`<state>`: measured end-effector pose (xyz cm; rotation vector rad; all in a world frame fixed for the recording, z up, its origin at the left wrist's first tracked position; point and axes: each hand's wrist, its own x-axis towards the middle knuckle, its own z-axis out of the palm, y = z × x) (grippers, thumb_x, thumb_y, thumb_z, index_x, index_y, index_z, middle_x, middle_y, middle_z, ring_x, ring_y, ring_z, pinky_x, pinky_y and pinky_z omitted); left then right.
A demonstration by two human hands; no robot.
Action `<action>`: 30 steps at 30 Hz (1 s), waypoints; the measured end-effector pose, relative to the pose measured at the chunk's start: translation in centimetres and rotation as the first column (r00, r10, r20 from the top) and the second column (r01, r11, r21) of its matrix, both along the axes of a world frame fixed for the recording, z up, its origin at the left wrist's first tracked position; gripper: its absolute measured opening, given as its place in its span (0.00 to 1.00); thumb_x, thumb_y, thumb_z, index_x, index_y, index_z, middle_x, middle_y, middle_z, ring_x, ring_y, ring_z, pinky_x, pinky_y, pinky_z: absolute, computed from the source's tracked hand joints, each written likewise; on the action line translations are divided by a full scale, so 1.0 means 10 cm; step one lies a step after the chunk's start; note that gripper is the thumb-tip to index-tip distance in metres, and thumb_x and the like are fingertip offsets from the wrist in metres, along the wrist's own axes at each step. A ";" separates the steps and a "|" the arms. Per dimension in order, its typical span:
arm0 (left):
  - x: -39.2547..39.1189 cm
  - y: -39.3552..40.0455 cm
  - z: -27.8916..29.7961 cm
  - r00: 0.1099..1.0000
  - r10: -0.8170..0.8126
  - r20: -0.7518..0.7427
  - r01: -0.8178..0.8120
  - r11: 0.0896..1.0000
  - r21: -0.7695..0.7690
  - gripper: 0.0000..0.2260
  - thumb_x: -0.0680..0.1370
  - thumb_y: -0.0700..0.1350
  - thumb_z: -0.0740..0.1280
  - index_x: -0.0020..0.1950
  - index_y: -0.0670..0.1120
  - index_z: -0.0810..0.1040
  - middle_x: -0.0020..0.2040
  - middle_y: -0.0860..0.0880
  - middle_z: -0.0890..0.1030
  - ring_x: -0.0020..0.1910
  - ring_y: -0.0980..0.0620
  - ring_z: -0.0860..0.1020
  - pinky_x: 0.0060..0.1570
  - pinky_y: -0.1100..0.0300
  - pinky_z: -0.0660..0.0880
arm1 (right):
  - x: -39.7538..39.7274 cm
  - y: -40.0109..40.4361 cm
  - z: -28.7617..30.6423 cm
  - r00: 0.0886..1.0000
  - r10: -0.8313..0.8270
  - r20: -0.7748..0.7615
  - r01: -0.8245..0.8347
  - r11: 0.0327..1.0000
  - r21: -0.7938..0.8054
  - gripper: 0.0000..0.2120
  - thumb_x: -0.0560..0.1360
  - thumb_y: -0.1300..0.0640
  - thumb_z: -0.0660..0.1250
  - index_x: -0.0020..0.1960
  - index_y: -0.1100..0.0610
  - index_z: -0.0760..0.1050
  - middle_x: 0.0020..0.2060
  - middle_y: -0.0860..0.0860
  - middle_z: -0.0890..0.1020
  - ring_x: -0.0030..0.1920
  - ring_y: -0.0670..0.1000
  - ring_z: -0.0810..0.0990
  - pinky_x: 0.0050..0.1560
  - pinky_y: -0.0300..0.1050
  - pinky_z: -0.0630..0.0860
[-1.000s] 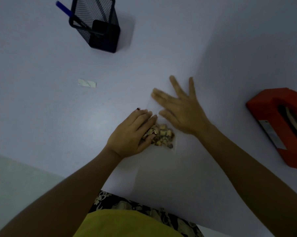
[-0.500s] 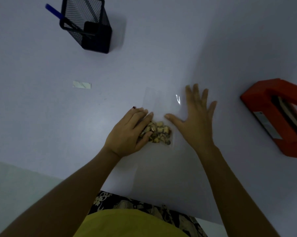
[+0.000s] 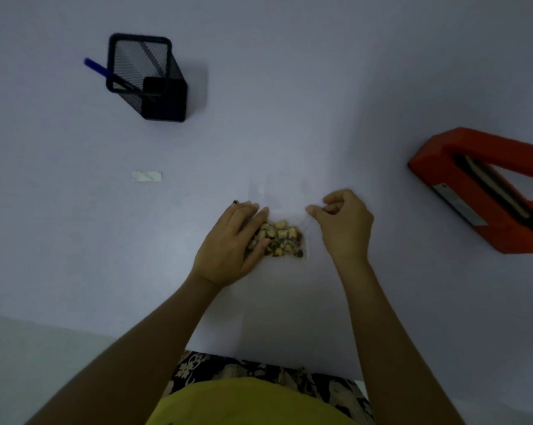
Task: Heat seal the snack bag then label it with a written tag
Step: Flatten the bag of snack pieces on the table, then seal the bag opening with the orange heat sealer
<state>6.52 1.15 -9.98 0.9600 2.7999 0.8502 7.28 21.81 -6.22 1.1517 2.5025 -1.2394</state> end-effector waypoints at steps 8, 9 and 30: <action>-0.15 0.19 0.35 0.878 0.308 0.366 -0.390 0.903 0.178 0.23 0.79 0.56 0.52 0.70 0.46 0.68 0.64 0.47 0.70 0.63 0.54 0.68 0.62 0.64 0.66 | -0.04 -0.10 -0.04 0.992 -0.125 0.018 0.126 0.990 -0.055 0.10 0.68 0.60 0.77 0.42 0.59 0.76 0.37 0.55 0.82 0.37 0.56 0.83 0.42 0.51 0.82; -0.20 0.23 0.40 0.842 0.342 0.417 -0.452 0.869 0.201 0.24 0.79 0.58 0.52 0.70 0.46 0.68 0.64 0.48 0.69 0.62 0.56 0.68 0.62 0.68 0.65 | -0.04 -0.11 -0.05 0.990 -0.136 0.018 0.137 0.989 -0.058 0.10 0.68 0.60 0.76 0.42 0.59 0.76 0.37 0.55 0.82 0.37 0.56 0.83 0.42 0.53 0.82; -0.54 0.38 0.56 0.580 0.163 0.799 -0.449 0.882 0.146 0.06 0.78 0.45 0.66 0.41 0.51 0.80 0.40 0.55 0.81 0.40 0.56 0.77 0.45 0.62 0.74 | 0.04 -0.18 0.09 0.940 -0.340 0.041 0.342 0.922 -0.184 0.13 0.69 0.54 0.76 0.50 0.59 0.79 0.43 0.51 0.81 0.43 0.50 0.79 0.42 0.40 0.73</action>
